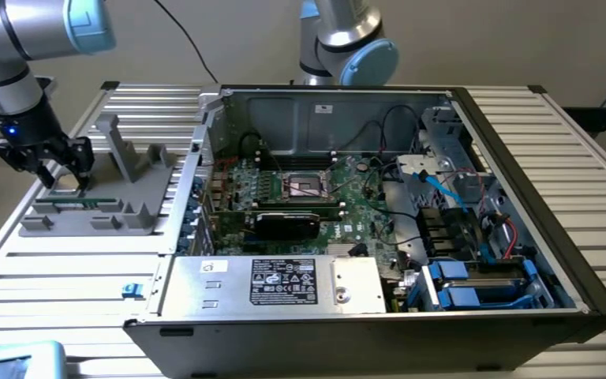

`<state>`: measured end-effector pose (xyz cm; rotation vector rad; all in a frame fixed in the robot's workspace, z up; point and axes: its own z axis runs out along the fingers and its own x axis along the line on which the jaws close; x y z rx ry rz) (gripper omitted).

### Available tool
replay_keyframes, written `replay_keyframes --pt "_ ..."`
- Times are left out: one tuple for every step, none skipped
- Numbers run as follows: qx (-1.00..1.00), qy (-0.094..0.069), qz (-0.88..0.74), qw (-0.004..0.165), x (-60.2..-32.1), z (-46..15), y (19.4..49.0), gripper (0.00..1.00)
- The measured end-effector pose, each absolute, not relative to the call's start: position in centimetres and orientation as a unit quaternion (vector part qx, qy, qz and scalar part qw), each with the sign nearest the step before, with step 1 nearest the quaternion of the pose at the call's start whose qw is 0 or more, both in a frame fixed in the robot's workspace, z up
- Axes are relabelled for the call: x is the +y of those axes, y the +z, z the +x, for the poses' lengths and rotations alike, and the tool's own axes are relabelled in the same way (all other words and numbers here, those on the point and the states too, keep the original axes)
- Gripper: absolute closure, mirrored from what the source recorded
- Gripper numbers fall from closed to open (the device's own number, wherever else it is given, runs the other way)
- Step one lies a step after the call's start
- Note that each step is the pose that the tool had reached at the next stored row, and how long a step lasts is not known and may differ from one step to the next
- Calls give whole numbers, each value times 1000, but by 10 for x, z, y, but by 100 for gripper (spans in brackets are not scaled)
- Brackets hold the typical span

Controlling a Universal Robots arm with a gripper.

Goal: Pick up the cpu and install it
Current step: 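Pick up the cpu and move it towards the insertion slot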

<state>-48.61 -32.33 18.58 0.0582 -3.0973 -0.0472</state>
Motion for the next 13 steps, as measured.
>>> replay_keyframes --pt "-999 -15 19 22 -323 -486 186 35" --pt "-999 -15 19 22 -323 -486 186 37" --pt "-999 -15 19 22 -323 -486 186 44" --pt "-999 -15 19 22 -323 -486 186 44" --pt "-999 -15 19 22 -323 -486 186 45" --pt "-999 -15 19 22 -323 -486 186 45" --pt "-999 -15 19 23 -323 -486 186 45" --pt "-999 -15 19 23 -323 -486 186 45" --pt "-999 -15 19 23 -323 -486 186 45" --pt "-999 -15 19 23 -323 -486 186 45" --pt "-999 -15 19 23 -323 -486 187 45" --pt "-999 -15 19 24 -323 -486 189 45" --pt "-999 -15 19 24 -323 -486 191 45"
